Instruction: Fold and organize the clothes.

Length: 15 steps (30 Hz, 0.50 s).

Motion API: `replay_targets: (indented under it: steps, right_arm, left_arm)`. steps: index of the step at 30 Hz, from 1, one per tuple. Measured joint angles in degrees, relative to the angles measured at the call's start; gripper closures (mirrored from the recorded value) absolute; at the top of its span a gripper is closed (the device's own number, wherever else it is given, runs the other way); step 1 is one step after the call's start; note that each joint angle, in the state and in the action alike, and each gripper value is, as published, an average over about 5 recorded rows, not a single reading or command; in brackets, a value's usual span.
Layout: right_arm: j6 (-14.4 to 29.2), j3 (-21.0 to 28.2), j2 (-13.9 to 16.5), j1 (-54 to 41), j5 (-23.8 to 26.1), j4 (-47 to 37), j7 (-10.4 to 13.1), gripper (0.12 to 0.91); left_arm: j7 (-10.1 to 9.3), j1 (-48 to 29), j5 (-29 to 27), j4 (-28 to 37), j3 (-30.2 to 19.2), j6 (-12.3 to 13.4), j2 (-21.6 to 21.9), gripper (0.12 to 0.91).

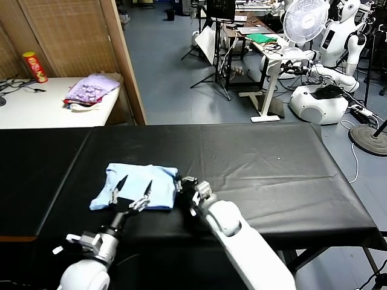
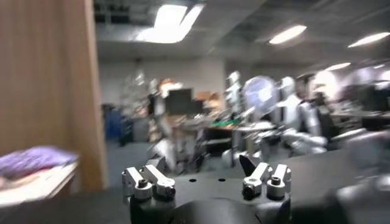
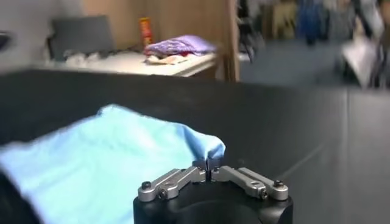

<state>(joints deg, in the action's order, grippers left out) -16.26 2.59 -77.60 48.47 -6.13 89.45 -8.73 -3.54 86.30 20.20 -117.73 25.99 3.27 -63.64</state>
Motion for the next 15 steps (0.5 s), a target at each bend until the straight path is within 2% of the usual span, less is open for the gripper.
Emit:
replay_targets:
  steps: [4,7,10,15]
  right_arm:
    - [4.9,-1.5,4.7,2.4,2.9,2.9,-0.5,0.557]
    - [6.5,-3.3,7.8,5.4,2.5,6.0,1.6,0.393]
    - [6.9,-5.9,10.2,9.8,1.2,10.1,4.4,0.271]
    - [6.4,-10.8,11.3,18.7,0.1,17.9,8.6,0.229]
  left_arm:
    - [-1.63,0.4,0.7,1.0,1.4,-1.1,0.4,0.232]
    - [-3.89,1.1,1.1,0.7,2.0,-3.3,0.7,0.232]
    - [-4.95,2.1,1.5,-0.4,2.7,-4.5,1.3,0.232]
    - [-5.69,4.7,2.9,-2.1,3.9,-4.9,2.3,0.232]
